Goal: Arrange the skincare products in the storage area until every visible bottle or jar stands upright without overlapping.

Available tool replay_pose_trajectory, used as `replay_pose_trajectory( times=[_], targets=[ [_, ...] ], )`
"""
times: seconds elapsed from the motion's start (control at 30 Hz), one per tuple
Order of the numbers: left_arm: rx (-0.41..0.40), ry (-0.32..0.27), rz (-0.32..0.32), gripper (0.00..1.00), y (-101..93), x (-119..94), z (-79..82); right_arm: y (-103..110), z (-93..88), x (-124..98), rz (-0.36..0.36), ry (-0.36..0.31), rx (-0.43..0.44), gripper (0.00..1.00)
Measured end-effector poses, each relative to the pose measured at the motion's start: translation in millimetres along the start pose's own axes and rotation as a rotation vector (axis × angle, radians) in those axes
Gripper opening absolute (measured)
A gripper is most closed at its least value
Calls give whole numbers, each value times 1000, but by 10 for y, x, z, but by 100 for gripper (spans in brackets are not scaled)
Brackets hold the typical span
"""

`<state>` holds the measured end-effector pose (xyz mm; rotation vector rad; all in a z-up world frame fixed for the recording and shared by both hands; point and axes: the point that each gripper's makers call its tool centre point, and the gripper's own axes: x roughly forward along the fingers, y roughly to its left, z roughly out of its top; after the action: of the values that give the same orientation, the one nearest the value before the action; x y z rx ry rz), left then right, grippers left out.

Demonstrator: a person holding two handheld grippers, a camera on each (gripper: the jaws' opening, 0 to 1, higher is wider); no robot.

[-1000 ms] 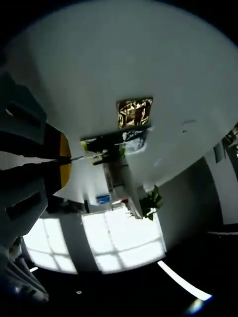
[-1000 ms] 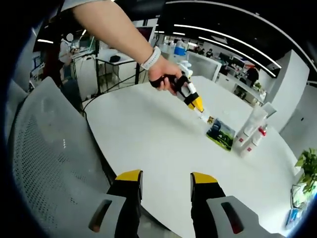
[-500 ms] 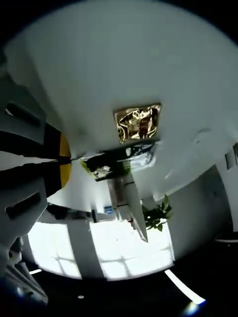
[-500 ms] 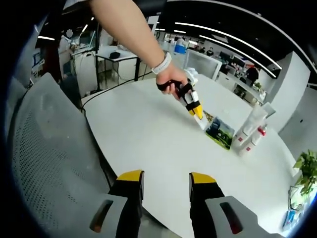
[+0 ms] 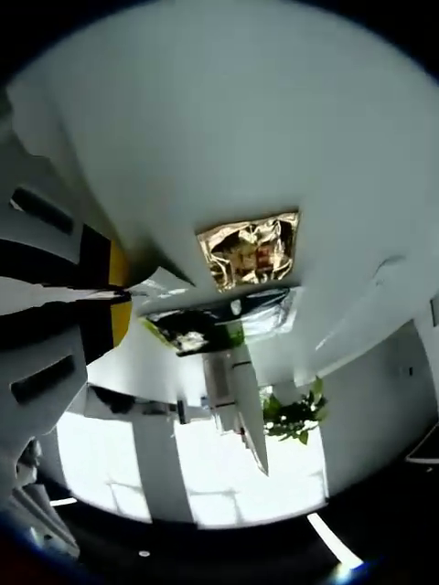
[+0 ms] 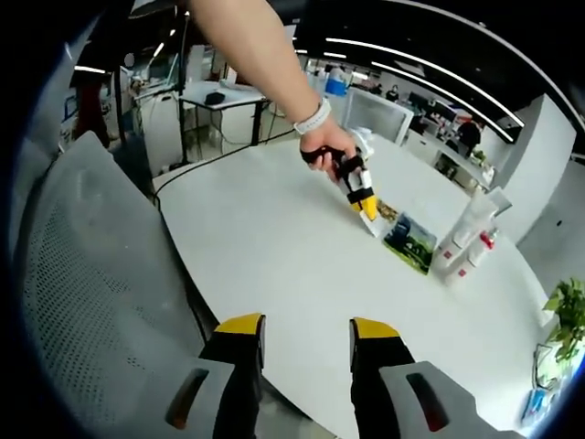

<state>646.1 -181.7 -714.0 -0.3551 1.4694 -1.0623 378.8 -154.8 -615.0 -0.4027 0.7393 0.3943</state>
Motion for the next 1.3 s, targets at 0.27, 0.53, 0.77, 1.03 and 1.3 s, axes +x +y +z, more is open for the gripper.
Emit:
replay_pose_trajectory(
  times=[0.27, 0.53, 0.77, 1.03, 1.3],
  targets=[
    [-3, 43, 48, 2, -56, 26, -20, -7, 1, -5, -2, -2, 0, 30],
    [-54, 94, 93, 6, -35, -22, -42, -9, 17, -17, -3, -14, 5, 28],
    [-44, 116, 133, 8, -35, -55, -62, -4, 34, -24, -3, -21, 6, 28],
    [-46, 129, 183, 12, 20, -92, -5, -13, 42, -34, -8, -25, 8, 28],
    [-30, 143, 229, 21, 22, -119, 57, -16, 35, -33, -10, -22, 10, 29]
  ],
)
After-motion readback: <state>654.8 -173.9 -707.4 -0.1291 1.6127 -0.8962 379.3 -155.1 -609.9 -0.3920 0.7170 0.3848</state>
